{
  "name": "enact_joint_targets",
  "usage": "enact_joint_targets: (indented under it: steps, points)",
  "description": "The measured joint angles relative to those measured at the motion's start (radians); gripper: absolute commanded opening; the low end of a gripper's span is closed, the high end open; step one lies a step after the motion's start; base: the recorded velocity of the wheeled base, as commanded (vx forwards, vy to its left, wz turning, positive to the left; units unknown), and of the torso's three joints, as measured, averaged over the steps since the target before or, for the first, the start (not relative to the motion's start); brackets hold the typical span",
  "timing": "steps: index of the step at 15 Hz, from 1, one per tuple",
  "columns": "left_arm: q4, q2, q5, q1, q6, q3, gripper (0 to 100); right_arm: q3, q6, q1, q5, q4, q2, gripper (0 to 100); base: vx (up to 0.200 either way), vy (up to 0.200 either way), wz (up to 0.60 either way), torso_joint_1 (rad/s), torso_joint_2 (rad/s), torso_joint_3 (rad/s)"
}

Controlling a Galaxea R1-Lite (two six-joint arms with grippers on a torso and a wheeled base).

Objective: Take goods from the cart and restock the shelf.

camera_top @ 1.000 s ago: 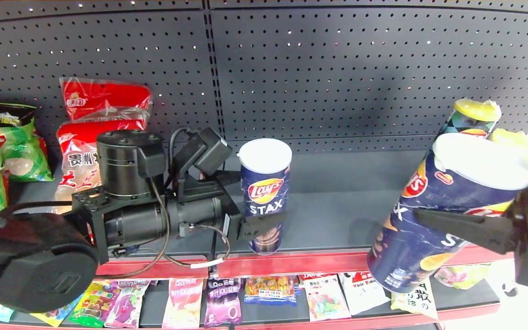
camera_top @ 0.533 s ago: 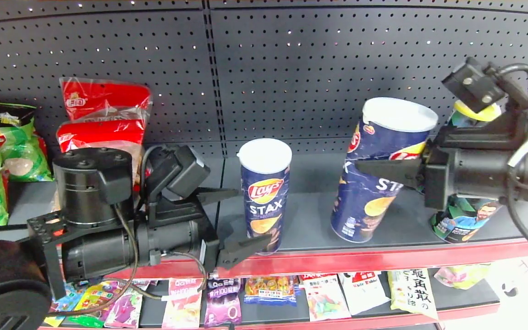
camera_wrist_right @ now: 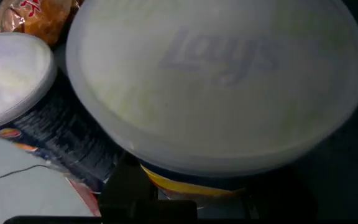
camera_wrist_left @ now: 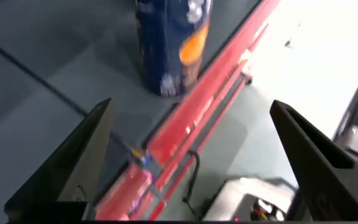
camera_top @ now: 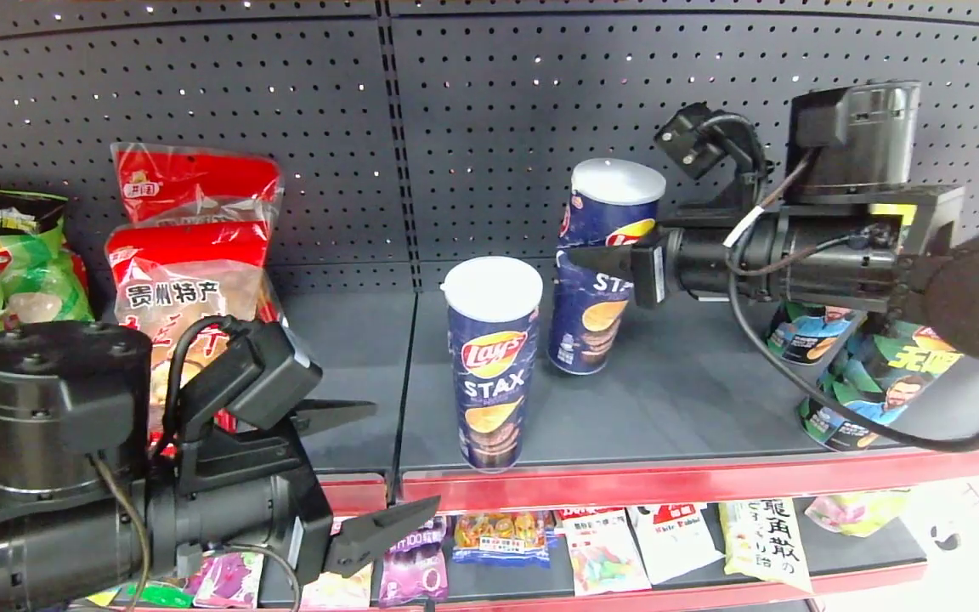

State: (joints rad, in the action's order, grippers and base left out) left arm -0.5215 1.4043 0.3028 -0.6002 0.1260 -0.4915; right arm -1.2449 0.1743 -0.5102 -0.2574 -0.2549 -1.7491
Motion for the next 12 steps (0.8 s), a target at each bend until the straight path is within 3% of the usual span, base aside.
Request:
enact_joint_targets:
  steps: [8, 12]
  points:
    - [0.012, -0.142, -0.024, 0.014, -0.025, 0.142, 100, -0.244, 0.02, -0.027, 0.0, 0.008, -0.225, 0, 0.0, 0.0, 0.0, 0.0, 0.0, 0.0]
    - [0.012, -0.165, -0.029, 0.016, -0.035, 0.163, 100, -0.318, 0.02, -0.035, 0.0, 0.012, -0.297, 0, 0.0, 0.0, 0.0, 0.0, 0.0, 0.0]
